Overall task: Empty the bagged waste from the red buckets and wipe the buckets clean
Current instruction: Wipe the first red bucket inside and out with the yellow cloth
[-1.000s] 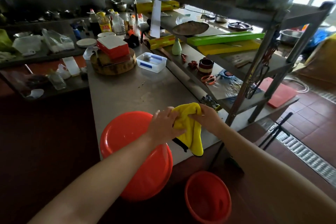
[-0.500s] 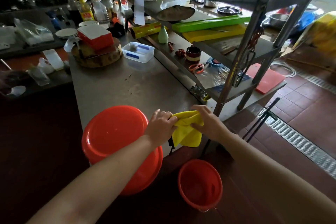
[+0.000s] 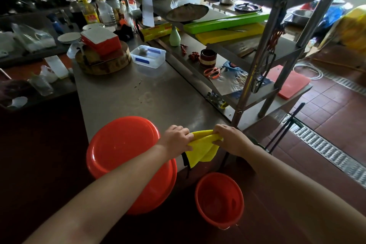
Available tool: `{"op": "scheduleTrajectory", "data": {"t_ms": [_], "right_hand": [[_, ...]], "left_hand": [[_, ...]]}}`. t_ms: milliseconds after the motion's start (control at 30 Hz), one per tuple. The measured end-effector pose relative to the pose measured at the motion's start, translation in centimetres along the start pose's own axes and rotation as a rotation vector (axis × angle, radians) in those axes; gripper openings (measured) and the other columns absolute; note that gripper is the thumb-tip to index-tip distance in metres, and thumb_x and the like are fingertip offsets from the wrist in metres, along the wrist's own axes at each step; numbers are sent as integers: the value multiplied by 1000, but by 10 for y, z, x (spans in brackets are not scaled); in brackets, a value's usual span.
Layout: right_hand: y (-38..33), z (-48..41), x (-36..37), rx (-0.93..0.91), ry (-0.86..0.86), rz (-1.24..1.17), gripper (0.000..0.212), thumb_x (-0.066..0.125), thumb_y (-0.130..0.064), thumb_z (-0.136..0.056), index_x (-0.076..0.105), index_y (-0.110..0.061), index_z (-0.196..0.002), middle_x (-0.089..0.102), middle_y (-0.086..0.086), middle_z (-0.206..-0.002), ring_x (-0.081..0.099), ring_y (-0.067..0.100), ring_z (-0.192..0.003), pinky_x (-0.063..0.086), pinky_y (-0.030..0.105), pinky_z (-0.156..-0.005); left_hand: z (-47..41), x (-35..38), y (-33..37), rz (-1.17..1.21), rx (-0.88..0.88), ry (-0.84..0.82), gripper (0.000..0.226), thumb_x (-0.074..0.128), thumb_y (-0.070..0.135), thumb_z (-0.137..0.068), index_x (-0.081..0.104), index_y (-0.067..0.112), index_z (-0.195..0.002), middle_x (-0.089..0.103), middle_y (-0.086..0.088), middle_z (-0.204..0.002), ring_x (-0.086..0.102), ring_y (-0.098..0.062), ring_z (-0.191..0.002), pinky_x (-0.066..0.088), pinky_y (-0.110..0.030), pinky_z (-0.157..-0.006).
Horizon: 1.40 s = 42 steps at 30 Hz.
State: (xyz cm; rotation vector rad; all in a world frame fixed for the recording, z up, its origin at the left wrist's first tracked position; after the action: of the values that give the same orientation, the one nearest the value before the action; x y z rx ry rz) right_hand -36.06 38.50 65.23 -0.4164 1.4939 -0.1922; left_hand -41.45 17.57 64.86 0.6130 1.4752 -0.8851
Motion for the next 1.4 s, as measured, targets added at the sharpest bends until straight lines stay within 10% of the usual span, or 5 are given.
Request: {"op": "scheduleTrajectory", "data": {"t_ms": [433, 800, 967, 1100, 1400], "right_hand": [[37, 5, 20, 168, -152, -171, 67, 60, -9, -81, 43, -39, -139, 51, -1, -130, 57, 25, -110, 54, 41, -90], [60, -16, 5, 306, -15, -373, 27, 61, -5, -87, 71, -17, -109, 64, 0, -105, 64, 19, -95, 54, 22, -75], [59, -30, -10, 416, 9, -611, 19, 60, -26, -100, 74, -13, -99, 71, 5, -95, 71, 21, -88, 60, 39, -83], [47, -46, -26, 352, 36, -439, 31, 59, -46, -99, 70, -22, -83, 67, -5, -80, 65, 12, -75, 52, 25, -69], [46, -64, -28, 413, -89, -110, 18, 60, -19, -94, 70, -19, -109, 61, -2, -103, 60, 18, -96, 50, 26, -79]], "left_hand": [[-36, 17, 9, 740, -297, -120, 28, 63, 28, -92, 51, 34, -116, 64, 1, -99, 65, -23, -91, 54, -37, -80], [-74, 12, -8, 898, -180, -313, 29, 67, 32, -87, 54, 49, -106, 60, 4, -110, 65, -19, -92, 59, -35, -78], [-92, 15, -16, 1014, -215, -265, 24, 64, 48, -84, 65, 36, -105, 68, 3, -101, 68, -17, -91, 59, -38, -84], [-103, 17, -25, 941, -224, -159, 31, 77, 41, -84, 55, 34, -104, 63, 3, -101, 67, -17, -87, 58, -31, -70], [-135, 11, -43, 872, -157, -146, 18, 63, 29, -94, 60, 31, -112, 64, 5, -99, 63, -13, -82, 48, -21, -61]]}}
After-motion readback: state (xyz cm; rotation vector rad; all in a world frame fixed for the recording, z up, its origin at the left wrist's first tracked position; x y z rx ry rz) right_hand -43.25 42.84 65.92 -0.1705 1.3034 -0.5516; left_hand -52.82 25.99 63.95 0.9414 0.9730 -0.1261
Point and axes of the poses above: each hand's wrist, its own z-axis away from the middle knuckle, its own x-axis out of the palm, y = z × x, the point moved 4 cm from there along -z, towards the middle knuckle
